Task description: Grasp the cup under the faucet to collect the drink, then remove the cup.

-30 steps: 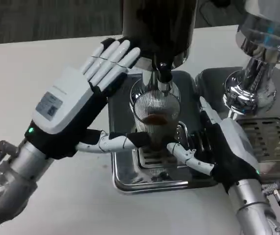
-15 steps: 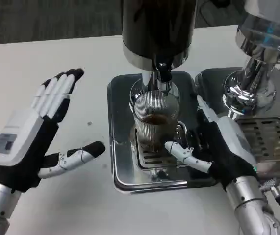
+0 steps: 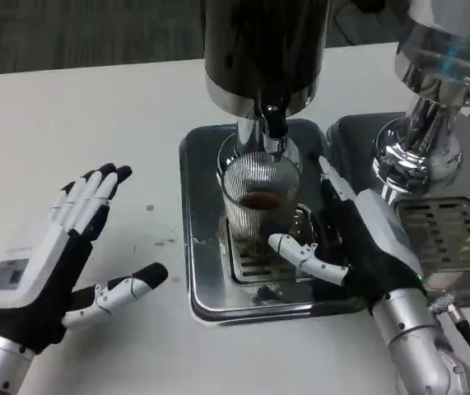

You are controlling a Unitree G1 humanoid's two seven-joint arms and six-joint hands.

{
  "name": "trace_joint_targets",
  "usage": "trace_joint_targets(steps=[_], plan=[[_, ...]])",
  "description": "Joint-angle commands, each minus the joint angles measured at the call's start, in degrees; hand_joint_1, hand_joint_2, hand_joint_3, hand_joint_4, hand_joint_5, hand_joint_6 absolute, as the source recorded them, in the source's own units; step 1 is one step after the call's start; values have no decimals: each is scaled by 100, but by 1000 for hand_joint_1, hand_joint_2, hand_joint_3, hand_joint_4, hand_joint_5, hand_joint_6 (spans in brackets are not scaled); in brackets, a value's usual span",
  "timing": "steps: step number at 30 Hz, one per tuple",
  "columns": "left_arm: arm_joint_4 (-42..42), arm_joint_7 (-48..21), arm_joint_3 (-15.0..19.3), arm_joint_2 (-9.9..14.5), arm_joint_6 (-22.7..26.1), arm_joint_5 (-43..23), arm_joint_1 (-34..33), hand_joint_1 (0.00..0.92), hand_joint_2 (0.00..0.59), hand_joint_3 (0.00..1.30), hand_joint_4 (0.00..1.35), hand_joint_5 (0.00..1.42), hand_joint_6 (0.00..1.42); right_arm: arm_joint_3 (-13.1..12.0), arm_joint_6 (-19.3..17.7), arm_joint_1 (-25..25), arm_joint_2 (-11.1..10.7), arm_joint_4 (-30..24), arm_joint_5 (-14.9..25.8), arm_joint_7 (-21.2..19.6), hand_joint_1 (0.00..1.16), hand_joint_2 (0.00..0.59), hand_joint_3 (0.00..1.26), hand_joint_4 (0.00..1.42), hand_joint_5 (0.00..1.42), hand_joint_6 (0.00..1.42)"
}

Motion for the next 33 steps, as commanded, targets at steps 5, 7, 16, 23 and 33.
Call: trace_joint_targets(steps=[5,7,16,23,33], plan=[[132,-28,-112,36,95,7,101,0,106,108,0,0,0,-39,-289,-139,113,272,153,-20,481,211,0,1,0,82],[101,-27,-108,44,95,6,140,0,110,122,0,0,0,-51,-320,-150,132,287,198,11,481,211,0,3,3,94],[48,-88,-99,64,116,-17,208,0,115,136,0,0,0,-55,-408,-275,156,494,285,67,498,205,0,14,25,140],[-42,-112,-70,70,155,-46,304,0,117,159,0,0,0,-61,-446,-324,203,571,339,95,527,206,0,15,29,161],[-174,-149,-14,87,220,-97,406,0,121,188,0,10,0,-37,-634,-409,244,771,451,163,563,197,0,16,41,172]])
